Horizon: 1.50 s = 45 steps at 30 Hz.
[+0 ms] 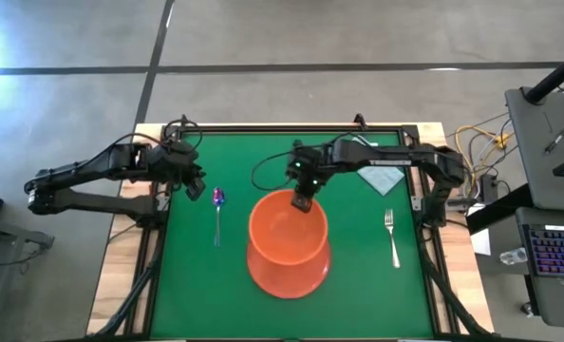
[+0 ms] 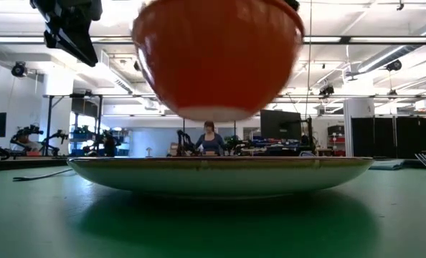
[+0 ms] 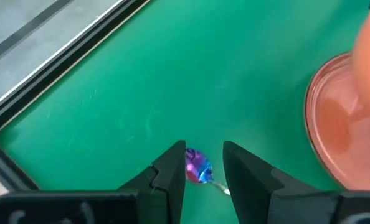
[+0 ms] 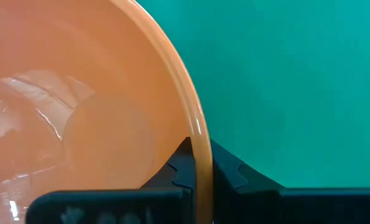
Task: Set table place
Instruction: Put the orange bowl on the orange plate
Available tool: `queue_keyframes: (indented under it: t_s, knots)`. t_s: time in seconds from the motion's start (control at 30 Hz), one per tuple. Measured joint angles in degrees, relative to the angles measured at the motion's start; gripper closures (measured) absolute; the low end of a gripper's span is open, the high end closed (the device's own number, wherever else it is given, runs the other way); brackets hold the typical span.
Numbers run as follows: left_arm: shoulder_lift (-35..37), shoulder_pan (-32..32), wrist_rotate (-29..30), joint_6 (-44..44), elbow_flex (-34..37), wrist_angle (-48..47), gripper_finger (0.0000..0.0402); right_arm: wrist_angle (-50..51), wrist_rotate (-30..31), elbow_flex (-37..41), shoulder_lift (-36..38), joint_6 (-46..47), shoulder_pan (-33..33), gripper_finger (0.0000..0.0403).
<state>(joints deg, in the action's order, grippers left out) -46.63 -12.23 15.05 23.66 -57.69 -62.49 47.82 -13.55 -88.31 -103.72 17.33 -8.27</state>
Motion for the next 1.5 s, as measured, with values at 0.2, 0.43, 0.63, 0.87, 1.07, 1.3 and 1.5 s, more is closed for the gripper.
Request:
queue_keyframes:
  t_s: [0.2, 0.43, 0.63, 0.87, 1.07, 1.3, 1.5]
  knots:
    - [-1.7, 0.0, 0.0, 0.0, 0.0, 2.7, 0.0309, -5.8, 2.1, 8.4, 3.3, 6.8, 2.0, 0.0391]
    - [-4.5, 0.0, 0.0, 0.0, 0.0, 3.5, 0.0309, -6.3, 4.8, 10.1, 3.6, 9.2, 5.4, 0.0391]
    - [-6.7, 0.0, 0.0, 0.0, 0.0, 3.5, 0.0309, -7.9, 6.8, 13.0, 3.5, 12.1, 7.6, 0.039]
    - [-8.4, 0.0, 0.0, 0.0, 0.0, 3.5, 0.0309, -11.1, 9.4, 13.5, 3.5, 13.5, 8.0, 0.039]
    - [-8.4, 0.0, 0.0, -0.1, 0.0, 3.5, 0.0309, -12.3, 9.8, 13.4, 3.5, 15.1, 9.2, 0.039]
    - [-7.9, 0.0, 0.4, -0.4, 0.0, 3.5, 0.0309, -12.2, 11.2, 13.5, 3.1, 16.1, 10.8, 0.039]
    - [-8.0, 0.0, 0.5, -0.6, 0.0, 3.5, 0.0309, -12.5, 12.3, 13.5, 2.6, 17.0, 11.4, 0.039]
